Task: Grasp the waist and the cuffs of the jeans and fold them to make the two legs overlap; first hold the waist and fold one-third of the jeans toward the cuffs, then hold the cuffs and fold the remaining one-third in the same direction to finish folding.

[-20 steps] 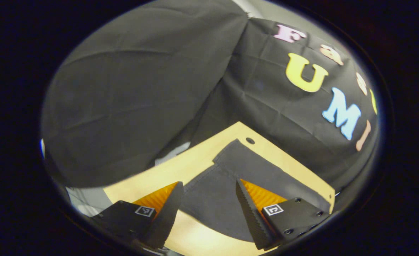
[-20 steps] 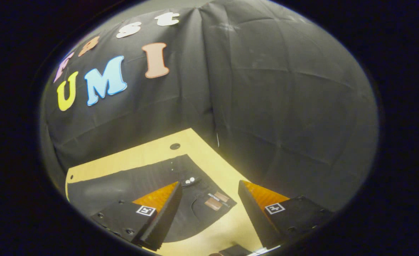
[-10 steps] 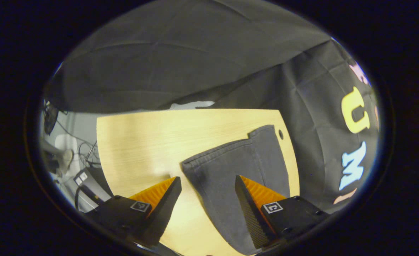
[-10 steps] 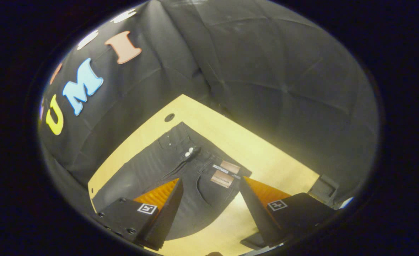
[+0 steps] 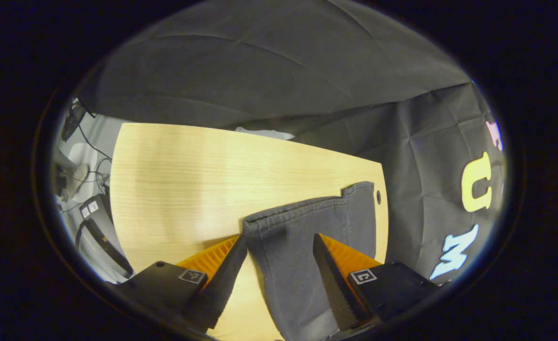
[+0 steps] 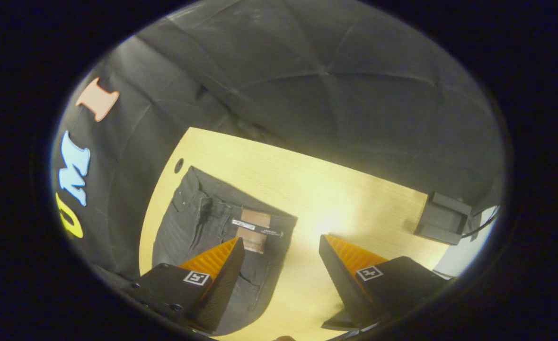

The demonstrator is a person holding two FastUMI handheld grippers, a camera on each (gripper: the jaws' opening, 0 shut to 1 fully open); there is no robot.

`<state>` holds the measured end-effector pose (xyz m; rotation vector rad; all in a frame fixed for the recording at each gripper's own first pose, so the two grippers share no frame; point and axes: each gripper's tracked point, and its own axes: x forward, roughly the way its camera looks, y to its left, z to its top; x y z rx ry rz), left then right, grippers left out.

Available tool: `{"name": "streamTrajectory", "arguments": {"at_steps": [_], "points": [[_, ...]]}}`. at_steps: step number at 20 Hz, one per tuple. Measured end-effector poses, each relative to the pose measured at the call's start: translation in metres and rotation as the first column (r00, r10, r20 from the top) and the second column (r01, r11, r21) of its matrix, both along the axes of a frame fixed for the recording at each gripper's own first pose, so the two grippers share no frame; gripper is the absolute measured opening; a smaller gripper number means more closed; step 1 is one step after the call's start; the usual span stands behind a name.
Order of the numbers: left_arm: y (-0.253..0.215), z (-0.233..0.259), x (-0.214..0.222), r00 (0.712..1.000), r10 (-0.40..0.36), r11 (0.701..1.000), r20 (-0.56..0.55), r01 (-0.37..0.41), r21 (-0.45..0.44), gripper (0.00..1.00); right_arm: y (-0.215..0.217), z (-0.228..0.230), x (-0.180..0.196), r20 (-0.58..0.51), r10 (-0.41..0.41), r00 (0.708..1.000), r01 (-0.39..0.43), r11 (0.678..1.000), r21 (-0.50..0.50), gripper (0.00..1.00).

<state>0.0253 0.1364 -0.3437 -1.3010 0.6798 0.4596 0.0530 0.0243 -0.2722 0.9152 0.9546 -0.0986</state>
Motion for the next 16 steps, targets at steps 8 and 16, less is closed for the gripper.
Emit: {"name": "streamTrajectory", "arguments": {"at_steps": [8, 16], "points": [[-0.001, 0.001, 0.013, 0.998, 0.028, 0.997, 0.058, -0.024, -0.069, 0.95, 0.024, 0.000, 0.033, -0.003, -0.004, 1.000, 0.005, 0.999, 0.050, 0.95], [-0.012, 0.001, 0.028, 0.997, 0.002, 0.998, 0.071, 0.003, -0.071, 0.93, 0.034, -0.007, 0.032, -0.084, 0.042, 0.996, -0.049, 0.995, -0.092, 0.75]]}}
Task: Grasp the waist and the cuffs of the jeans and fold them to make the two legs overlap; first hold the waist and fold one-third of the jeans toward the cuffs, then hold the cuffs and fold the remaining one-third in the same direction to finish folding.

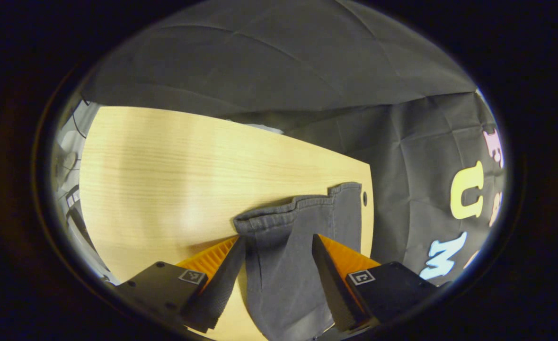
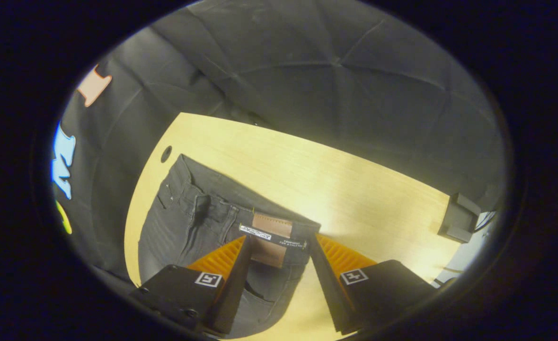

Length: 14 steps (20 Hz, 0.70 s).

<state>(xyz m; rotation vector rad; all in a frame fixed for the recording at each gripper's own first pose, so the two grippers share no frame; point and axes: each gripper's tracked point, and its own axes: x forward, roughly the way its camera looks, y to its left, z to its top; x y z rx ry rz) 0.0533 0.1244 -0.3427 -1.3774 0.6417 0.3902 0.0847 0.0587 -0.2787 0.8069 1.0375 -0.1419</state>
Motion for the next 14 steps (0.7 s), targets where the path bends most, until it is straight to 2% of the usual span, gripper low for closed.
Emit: {"name": "streamTrajectory", "arguments": {"at_steps": [2, 3, 4, 5, 6, 7, 8, 9, 10, 11, 12, 14], "points": [[-0.002, -0.007, 0.001, 1.000, 0.002, 1.000, -0.021, -0.002, 0.007, 0.92, -0.002, -0.004, -0.002, -0.018, 0.009, 1.000, -0.010, 1.000, -0.018, 0.73], [-0.002, -0.013, -0.002, 0.999, 0.003, 1.000, -0.045, -0.003, 0.008, 0.87, -0.003, -0.006, -0.004, -0.030, 0.015, 0.999, -0.016, 0.999, -0.039, 0.70], [-0.004, -0.015, -0.004, 0.999, -0.001, 1.000, -0.054, 0.001, -0.005, 0.73, -0.006, -0.008, -0.005, -0.039, 0.021, 0.999, -0.024, 0.998, -0.065, 0.60], [-0.008, -0.017, -0.004, 0.998, -0.005, 1.000, -0.054, 0.005, -0.016, 0.53, -0.006, -0.008, -0.006, -0.035, 0.032, 0.999, -0.035, 0.996, -0.079, 0.54], [-0.010, -0.021, -0.005, 0.998, -0.013, 1.000, -0.066, 0.012, -0.018, 0.61, -0.007, -0.009, -0.006, -0.031, 0.055, 0.998, -0.057, 0.995, -0.086, 0.42], [-0.013, -0.024, -0.005, 0.997, -0.016, 1.000, -0.071, 0.015, -0.018, 0.40, -0.006, -0.010, -0.006, -0.024, 0.061, 0.998, -0.063, 0.994, -0.084, 0.41], [-0.016, -0.024, -0.005, 0.997, -0.027, 0.999, -0.066, 0.026, -0.019, 0.36, -0.006, -0.008, -0.005, -0.017, 0.060, 0.998, -0.061, 0.995, -0.076, 0.35], [-0.017, -0.024, -0.004, 0.997, -0.045, 0.999, -0.063, 0.045, -0.013, 0.23, -0.004, -0.007, -0.005, -0.013, 0.063, 0.998, -0.064, 0.996, -0.061, 0.28], [-0.018, -0.026, -0.002, 0.996, -0.041, 0.999, -0.076, 0.041, -0.006, 0.23, -0.007, -0.004, -0.004, -0.005, 0.053, 0.999, -0.053, 0.998, -0.042, 0.25], [-0.017, -0.023, -0.004, 0.996, -0.059, 0.998, -0.072, 0.059, -0.008, 0.10, -0.007, -0.005, -0.003, -0.003, 0.041, 0.999, -0.041, 0.999, -0.013, 0.18], [-0.018, -0.025, -0.002, 0.995, -0.066, 0.998, -0.073, 0.065, -0.012, 0.10, -0.007, -0.005, -0.002, -0.004, 0.036, 0.999, -0.036, 0.999, 0.030, 0.11], [-0.018, -0.019, 0.002, 0.998, -0.036, 0.995, -0.055, 0.030, -0.095, 0.08, -0.009, -0.004, -0.003, -0.015, 0.017, 1.000, -0.015, 0.991, 0.134, 0.02]]}}
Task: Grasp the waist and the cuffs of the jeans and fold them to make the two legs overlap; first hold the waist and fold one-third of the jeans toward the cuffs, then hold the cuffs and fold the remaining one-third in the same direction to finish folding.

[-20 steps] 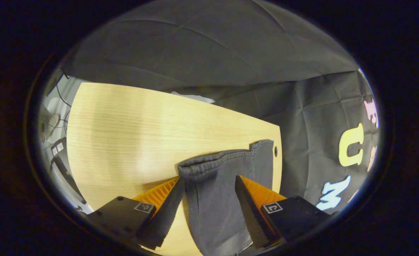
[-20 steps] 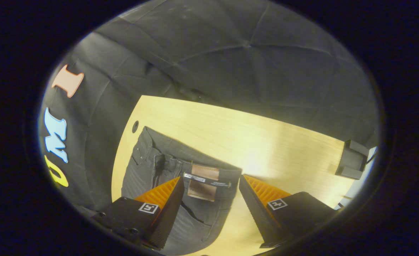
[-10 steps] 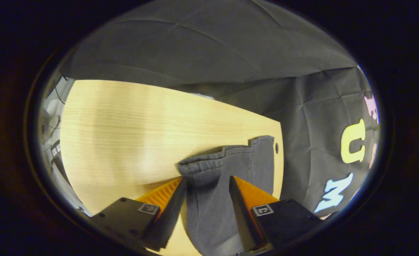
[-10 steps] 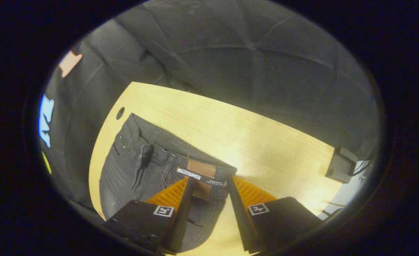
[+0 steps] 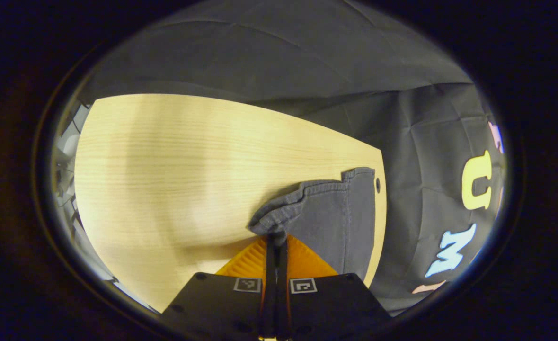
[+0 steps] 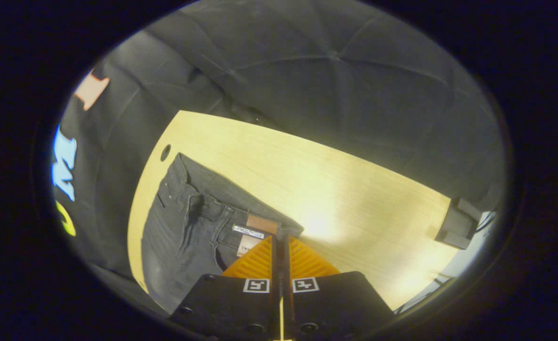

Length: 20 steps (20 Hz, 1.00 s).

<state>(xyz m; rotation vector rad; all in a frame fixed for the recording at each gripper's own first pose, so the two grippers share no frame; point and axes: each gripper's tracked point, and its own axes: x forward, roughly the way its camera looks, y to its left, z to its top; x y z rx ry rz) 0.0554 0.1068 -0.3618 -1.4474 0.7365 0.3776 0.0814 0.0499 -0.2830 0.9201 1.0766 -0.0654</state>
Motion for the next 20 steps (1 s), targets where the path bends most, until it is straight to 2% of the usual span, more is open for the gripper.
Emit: {"name": "streamTrajectory", "arguments": {"at_steps": [2, 6, 9, 13, 14, 15, 19, 20], "points": [[0.006, 0.010, -0.003, 0.998, 0.054, 0.995, 0.016, -0.052, -0.090, 0.08, -0.003, 0.005, -0.001, 0.000, -0.008, 1.000, 0.008, 0.997, 0.072, 0.01], [0.001, 0.022, -0.013, 0.994, 0.099, 0.984, 0.051, -0.090, -0.153, 0.08, -0.005, 0.018, -0.002, 0.038, 0.030, 0.999, -0.033, 0.996, 0.088, 0.01], [0.001, 0.038, -0.016, 0.990, 0.123, 0.972, 0.075, -0.105, -0.208, 0.08, 0.000, 0.041, -0.001, 0.058, 0.022, 0.998, -0.031, 0.987, 0.158, 0.01], [-0.008, 0.058, -0.011, 0.987, 0.112, 0.966, 0.118, -0.080, -0.247, 0.08, 0.002, 0.075, 0.002, 0.094, 0.021, 0.995, -0.046, 0.960, 0.278, 0.01], [-0.010, 0.064, -0.007, 0.985, 0.112, 0.963, 0.128, -0.076, -0.260, 0.03, 0.004, 0.084, 0.004, 0.105, 0.029, 0.994, -0.059, 0.954, 0.295, 0.00], [-0.012, 0.067, -0.001, 0.984, 0.111, 0.960, 0.137, -0.071, -0.270, 0.08, 0.010, 0.094, 0.006, 0.118, 0.036, 0.992, -0.071, 0.948, 0.311, 0.00], [-0.023, 0.086, 0.019, 0.980, 0.110, 0.946, 0.163, -0.053, -0.320, 0.08, 0.031, 0.129, 0.025, 0.156, 0.049, 0.987, -0.108, 0.910, 0.400, 0.00], [-0.025, 0.095, 0.026, 0.979, 0.120, 0.936, 0.167, -0.055, -0.347, 0.03, 0.033, 0.137, 0.032, 0.160, 0.048, 0.986, -0.112, 0.901, 0.419, 0.00]]}}
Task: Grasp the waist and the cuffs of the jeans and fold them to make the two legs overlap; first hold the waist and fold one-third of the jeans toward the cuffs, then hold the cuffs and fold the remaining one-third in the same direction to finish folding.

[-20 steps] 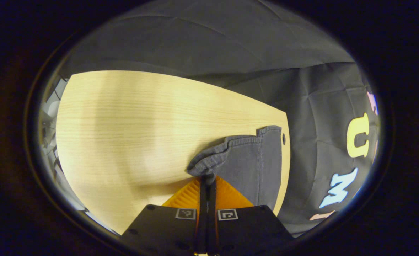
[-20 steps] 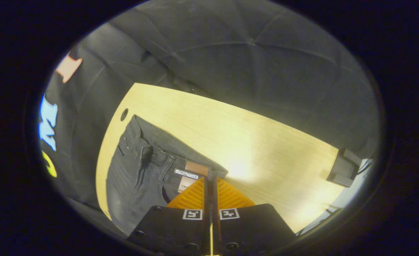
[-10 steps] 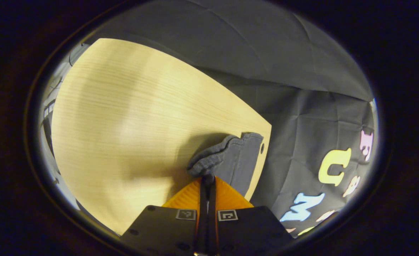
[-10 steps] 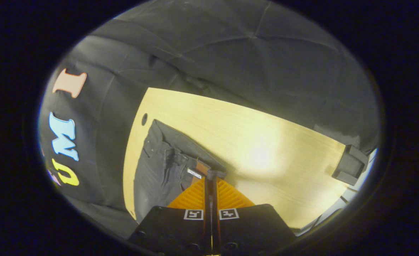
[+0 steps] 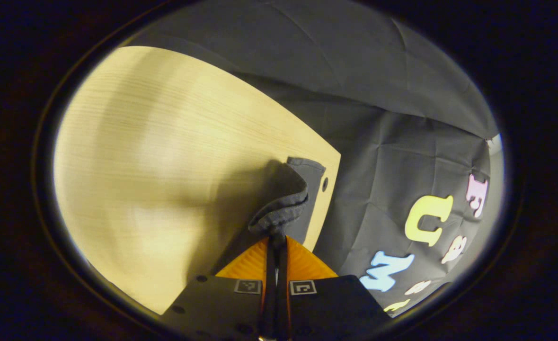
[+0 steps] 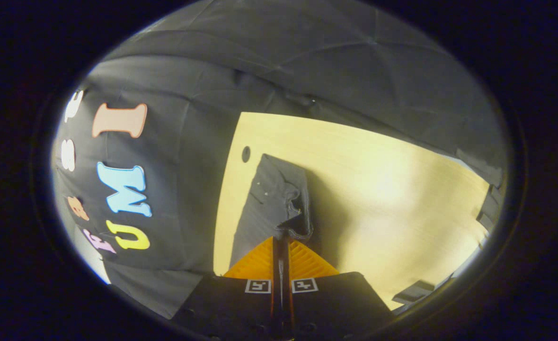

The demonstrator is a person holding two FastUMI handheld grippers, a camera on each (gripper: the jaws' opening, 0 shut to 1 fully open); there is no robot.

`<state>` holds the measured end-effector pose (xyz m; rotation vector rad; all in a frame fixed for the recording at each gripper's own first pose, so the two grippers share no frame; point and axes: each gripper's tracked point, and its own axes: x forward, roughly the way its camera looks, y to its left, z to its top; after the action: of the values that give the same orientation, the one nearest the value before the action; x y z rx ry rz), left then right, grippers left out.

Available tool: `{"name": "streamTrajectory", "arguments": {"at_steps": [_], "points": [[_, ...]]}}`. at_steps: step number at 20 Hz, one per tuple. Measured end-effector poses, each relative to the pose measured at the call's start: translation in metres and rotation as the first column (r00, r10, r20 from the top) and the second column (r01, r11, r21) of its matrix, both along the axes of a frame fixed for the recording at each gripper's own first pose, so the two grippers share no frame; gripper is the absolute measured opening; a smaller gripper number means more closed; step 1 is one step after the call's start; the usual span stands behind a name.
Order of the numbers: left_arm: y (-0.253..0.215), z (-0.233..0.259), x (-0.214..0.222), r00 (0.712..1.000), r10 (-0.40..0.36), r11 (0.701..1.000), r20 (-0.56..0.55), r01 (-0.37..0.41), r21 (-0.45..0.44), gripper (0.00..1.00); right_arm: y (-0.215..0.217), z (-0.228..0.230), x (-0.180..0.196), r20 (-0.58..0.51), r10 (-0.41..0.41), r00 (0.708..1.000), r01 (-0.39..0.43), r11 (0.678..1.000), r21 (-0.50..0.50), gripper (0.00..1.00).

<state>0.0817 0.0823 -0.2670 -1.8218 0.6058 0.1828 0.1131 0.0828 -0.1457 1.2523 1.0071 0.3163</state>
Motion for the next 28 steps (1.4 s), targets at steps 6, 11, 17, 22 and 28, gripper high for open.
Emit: {"name": "streamTrajectory", "arguments": {"at_steps": [6, 11, 17, 22, 28], "points": [[-0.010, 0.036, 0.063, 0.998, 0.056, 0.989, 0.035, -0.050, -0.135, 0.08, 0.018, 0.051, 0.055, 0.028, 0.015, 1.000, -0.019, 0.990, 0.136, 0.01], [-0.012, 0.052, 0.137, 0.993, 0.098, 0.982, 0.067, -0.086, -0.166, 0.08, 0.046, 0.075, 0.121, 0.008, -0.002, 1.000, 0.000, 0.974, 0.225, 0.00], [-0.010, 0.035, 0.201, 0.986, 0.158, 0.975, 0.053, -0.147, -0.166, 0.07, 0.080, 0.057, 0.193, -0.002, -0.024, 1.000, 0.024, 0.977, 0.214, 0.00], [-0.013, 0.014, 0.243, 0.987, 0.158, 0.979, 0.025, -0.153, -0.134, 0.07, 0.100, 0.016, 0.236, -0.030, -0.080, 0.996, 0.085, 0.972, 0.219, 0.00], [-0.043, -0.007, 0.279, 1.000, 0.012, 0.999, 0.008, -0.013, 0.050, 0.07, 0.120, -0.022, 0.253, -0.021, -0.101, 0.995, 0.103, 0.982, 0.157, 0.00]]}}
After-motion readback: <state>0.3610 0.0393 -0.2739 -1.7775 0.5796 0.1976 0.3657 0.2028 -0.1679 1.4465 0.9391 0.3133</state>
